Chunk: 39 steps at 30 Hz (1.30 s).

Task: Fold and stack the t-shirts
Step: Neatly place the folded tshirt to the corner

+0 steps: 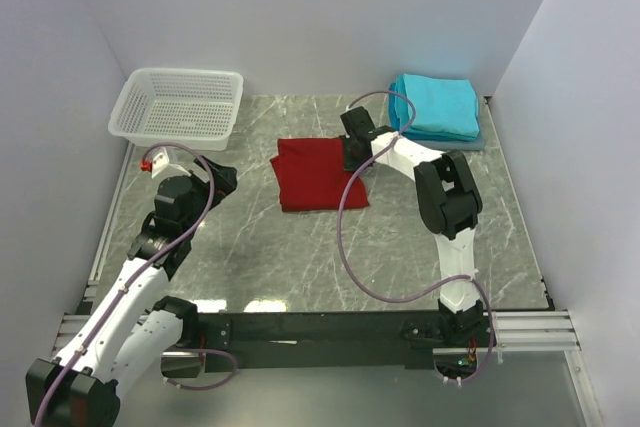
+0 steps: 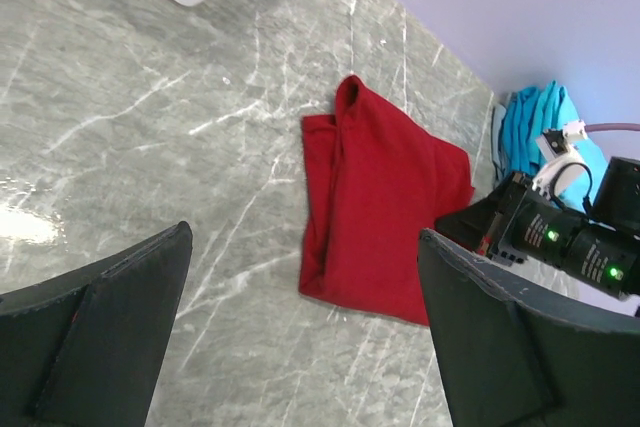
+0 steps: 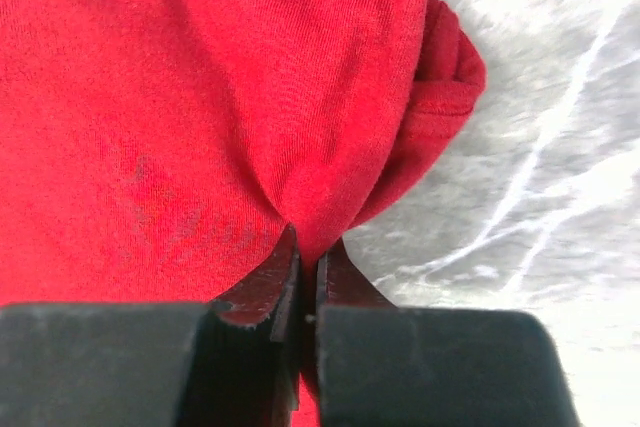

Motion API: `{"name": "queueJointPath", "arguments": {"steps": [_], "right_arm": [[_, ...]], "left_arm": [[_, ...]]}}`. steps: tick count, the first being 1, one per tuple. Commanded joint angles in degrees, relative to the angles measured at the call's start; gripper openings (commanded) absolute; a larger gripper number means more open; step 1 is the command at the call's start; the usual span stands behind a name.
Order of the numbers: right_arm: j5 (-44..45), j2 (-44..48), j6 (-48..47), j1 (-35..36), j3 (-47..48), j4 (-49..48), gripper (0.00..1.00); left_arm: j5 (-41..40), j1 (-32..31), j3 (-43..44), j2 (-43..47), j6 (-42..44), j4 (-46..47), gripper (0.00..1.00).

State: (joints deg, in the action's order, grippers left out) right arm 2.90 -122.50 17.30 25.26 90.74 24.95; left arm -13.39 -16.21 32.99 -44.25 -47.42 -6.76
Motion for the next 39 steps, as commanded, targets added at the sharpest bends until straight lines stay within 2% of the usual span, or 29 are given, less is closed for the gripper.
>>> {"name": "queueJointPath", "arguments": {"steps": [1,9,17,20,31,39], "right_arm": [[12.9,3.2,-9.3,0.7,0.9,-0.7,0.00],[28.3,5.3,-22.0,0.2,3.8,-3.8,0.00],[39.7,0.6,-28.5,-2.3,17.2,-2.0,0.00],[43.0,-0.7,-32.8,-3.0,19.3,-4.7,0.00],[48.9,-2.9,-49.6,-4.9,24.8,-18.3,0.00],[46.5,-3.2,-48.6,-7.1,30.3,-17.7,0.00]], "left_arm": [[-2.7,0.0,0.8,1.3,1.0,0.0,0.99],[-5.3,0.0,0.4,3.1,0.0,0.1,0.99],[-8.7,0.0,1.9,2.9,-0.2,-2.9,1.00],[-8.9,0.0,2.2,2.6,-0.3,-3.0,1.00],[-8.9,0.0,4.1,0.0,-0.8,-4.0,1.00],[-9.9,0.0,5.0,-1.4,-0.3,-4.4,0.99]]}}
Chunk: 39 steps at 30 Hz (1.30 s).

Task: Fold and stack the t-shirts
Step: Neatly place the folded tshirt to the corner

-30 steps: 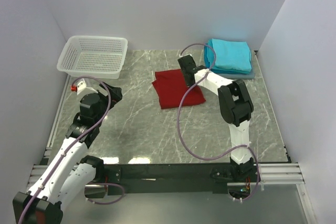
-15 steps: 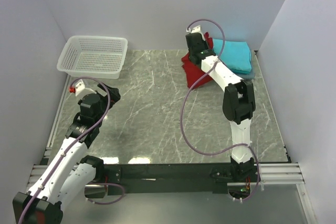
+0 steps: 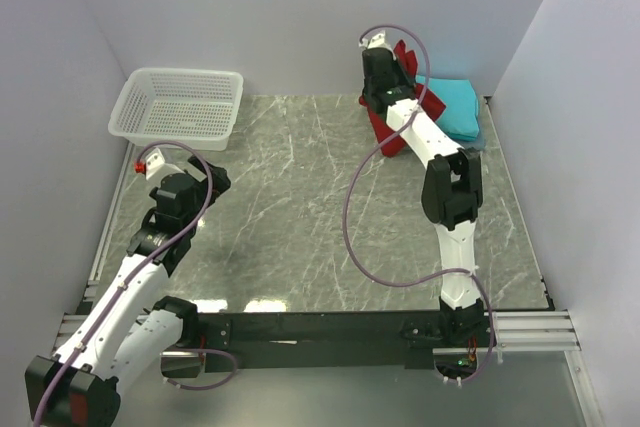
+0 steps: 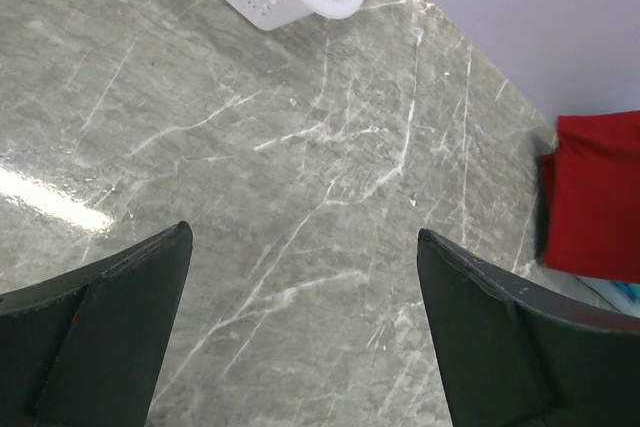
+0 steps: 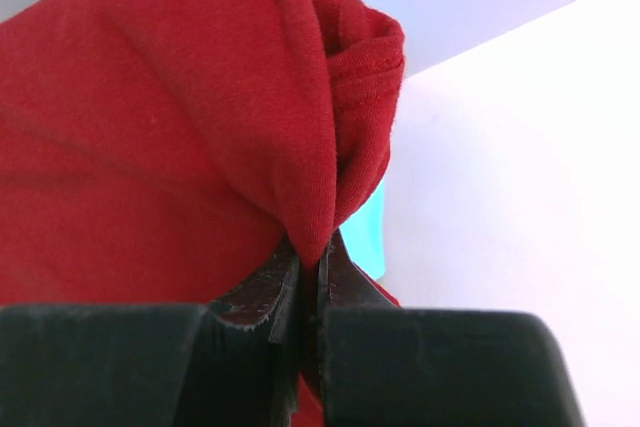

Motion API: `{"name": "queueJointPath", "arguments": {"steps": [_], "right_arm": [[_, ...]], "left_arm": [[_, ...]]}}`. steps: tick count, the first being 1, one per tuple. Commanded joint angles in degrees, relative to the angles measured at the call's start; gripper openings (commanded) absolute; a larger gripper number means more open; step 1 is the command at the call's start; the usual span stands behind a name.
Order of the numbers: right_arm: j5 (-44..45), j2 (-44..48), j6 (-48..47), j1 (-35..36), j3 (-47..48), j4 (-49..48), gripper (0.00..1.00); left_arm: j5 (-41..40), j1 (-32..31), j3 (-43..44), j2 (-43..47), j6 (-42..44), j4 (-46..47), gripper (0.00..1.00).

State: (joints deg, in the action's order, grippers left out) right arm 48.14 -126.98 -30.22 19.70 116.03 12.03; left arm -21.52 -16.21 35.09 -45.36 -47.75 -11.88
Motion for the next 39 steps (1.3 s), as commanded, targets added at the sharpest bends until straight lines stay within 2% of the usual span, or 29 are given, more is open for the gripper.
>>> {"name": "queueJointPath", "arguments": {"steps": [1,26,39], "right_arm": [[1.3,1.2,-0.7,-1.7,5.5,-4.4,0.00],[-7.5,9.4,5.4,-4.2,13.0,4.8,0.00],[-8.5,11.1,5.3,-4.9,12.3,4.9,0.00]], "left_arm": [[-1.9,0.0,3.0,-0.3,-0.1,0.7,0.99],[-1.1,-0.1,4.1,-3.0,0.7,2.3,0.99],[-0.5,0.0,3.7,-2.9,0.1,2.1,0.99]]}}
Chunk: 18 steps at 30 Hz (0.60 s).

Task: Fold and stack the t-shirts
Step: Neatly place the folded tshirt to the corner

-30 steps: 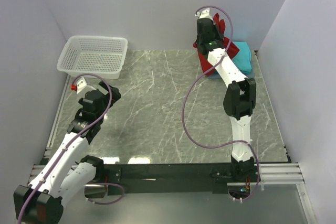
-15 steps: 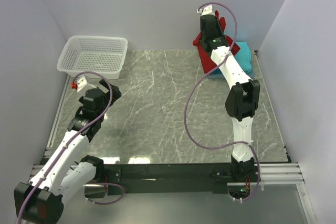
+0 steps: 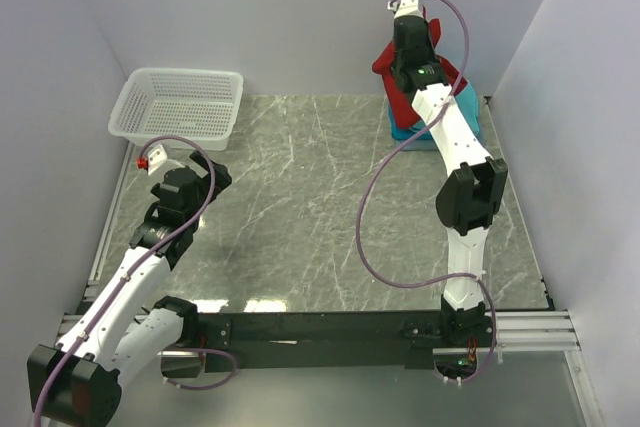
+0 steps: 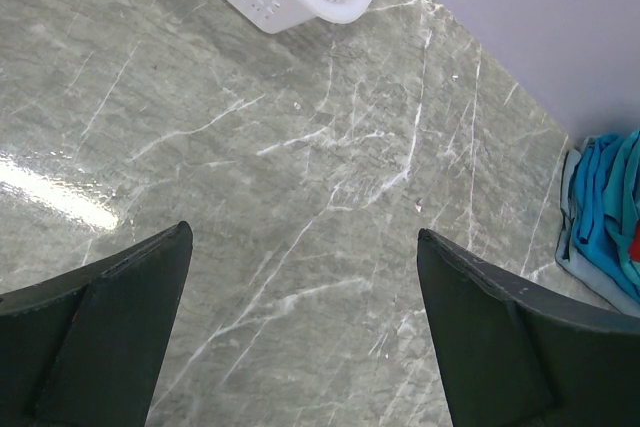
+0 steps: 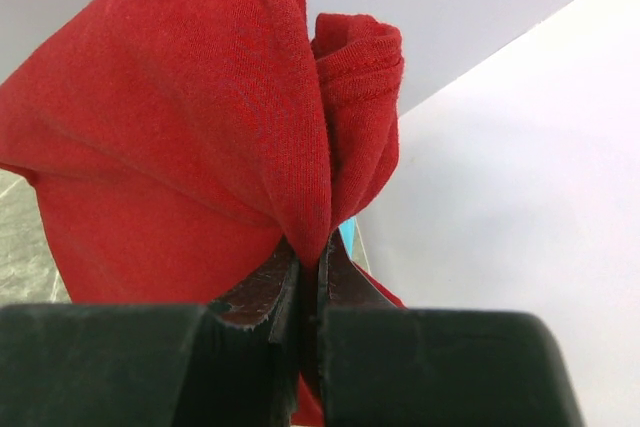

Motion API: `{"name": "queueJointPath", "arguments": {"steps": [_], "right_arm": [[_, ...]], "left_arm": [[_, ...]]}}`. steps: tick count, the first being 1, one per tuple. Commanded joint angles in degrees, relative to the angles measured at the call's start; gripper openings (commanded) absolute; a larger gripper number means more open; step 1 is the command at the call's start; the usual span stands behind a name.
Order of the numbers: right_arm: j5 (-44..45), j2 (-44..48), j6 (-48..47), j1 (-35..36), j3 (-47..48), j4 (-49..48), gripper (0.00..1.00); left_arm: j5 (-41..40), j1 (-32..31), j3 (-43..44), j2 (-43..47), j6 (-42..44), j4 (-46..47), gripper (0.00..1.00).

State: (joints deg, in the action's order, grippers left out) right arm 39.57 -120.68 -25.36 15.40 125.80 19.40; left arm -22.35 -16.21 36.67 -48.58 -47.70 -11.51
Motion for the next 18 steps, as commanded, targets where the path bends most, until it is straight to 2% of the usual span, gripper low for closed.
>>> {"name": "queueJointPath", "arguments": {"steps": [1,18], "right_arm": [[-0.3,4.8,0.7,-0.6,2.4,-2.3,0.00],[-1.8,0.9,3.1,-4.1,3.2,-2.3,0.00]], "left_arm": [[0.4,0.0,2.0,0.3,0.1,1.8,0.99],[0.7,0.0,2.6,-2.0,-0.4,2.1,0.99]]}}
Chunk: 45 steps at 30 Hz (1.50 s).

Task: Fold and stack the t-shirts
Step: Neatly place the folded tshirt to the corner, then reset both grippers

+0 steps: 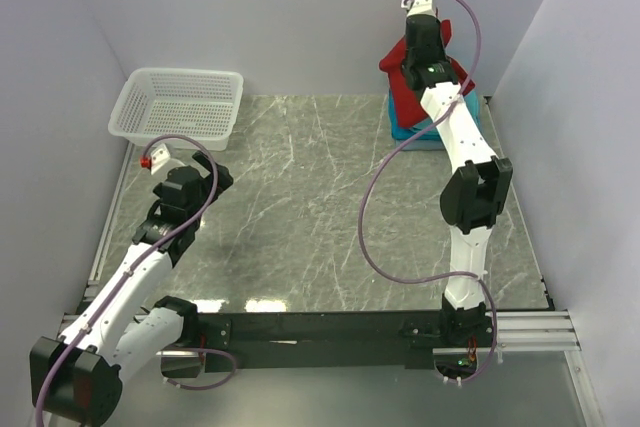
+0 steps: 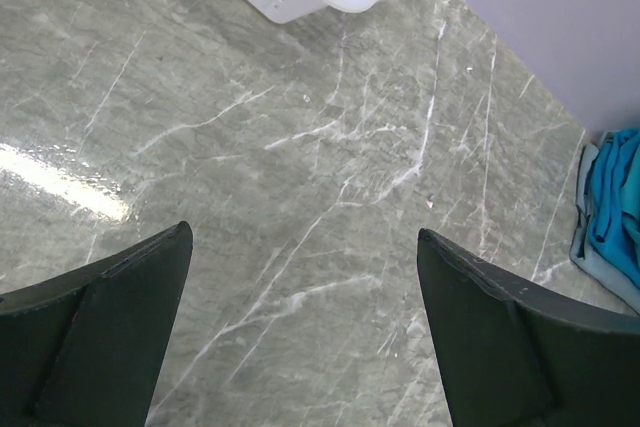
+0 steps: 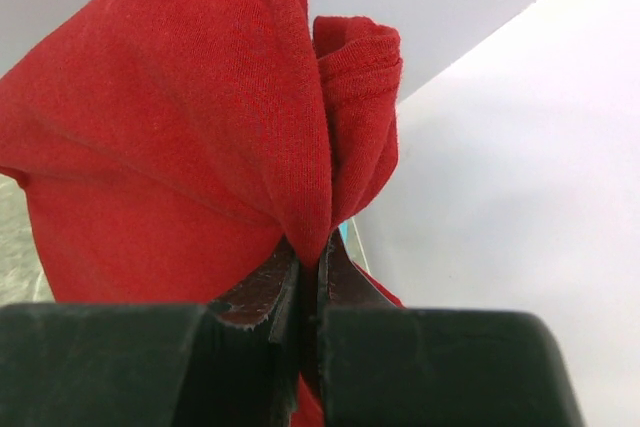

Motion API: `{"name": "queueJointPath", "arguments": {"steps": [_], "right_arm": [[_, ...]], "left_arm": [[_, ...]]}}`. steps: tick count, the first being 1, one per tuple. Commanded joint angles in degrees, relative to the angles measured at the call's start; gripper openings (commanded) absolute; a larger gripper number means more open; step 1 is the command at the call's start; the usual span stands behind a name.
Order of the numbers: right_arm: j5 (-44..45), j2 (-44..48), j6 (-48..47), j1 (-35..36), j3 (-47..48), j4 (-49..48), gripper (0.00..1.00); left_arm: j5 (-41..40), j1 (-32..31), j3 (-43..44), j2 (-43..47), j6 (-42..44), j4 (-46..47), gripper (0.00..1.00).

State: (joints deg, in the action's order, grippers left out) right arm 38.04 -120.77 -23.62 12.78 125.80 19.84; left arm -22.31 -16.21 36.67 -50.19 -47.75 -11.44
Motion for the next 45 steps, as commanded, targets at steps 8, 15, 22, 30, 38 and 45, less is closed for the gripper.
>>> {"name": "queueJointPath", "arguments": {"steps": [8,15,22,30,38,45], "right_arm": [[-3.5,-3.9,3.0,-4.4,3.1,-3.8,0.00],[-4.2,-7.9,4.8,-7.1,4.2,-5.2,0.00],[-5.5,-11.4,6.2,-9.6,4.9,-7.7,0.01],[-7.7,-14.8,10.3,-12.5,5.8,-8.0,0.05],[-5.3,-15.5,12.5,-14.1,2.8,-10.4,0.80],[-5.6,-9.8,18.3,-14.2,1.4,-7.4,0.82]], "left_arm": [[1.0,0.0,4.1,-3.0,-0.4,2.0,1.00],[1.8,-0.1,5.4,-5.9,-0.5,1.8,1.00],[2.1,0.0,6.5,-7.6,-0.9,1.7,0.99],[1.9,0.0,7.2,-8.7,-1.6,1.2,0.99],[0.8,0.0,7.3,-7.3,-1.7,1.2,0.99],[0.2,0.0,7.5,-5.9,-0.9,0.5,0.99]]}}
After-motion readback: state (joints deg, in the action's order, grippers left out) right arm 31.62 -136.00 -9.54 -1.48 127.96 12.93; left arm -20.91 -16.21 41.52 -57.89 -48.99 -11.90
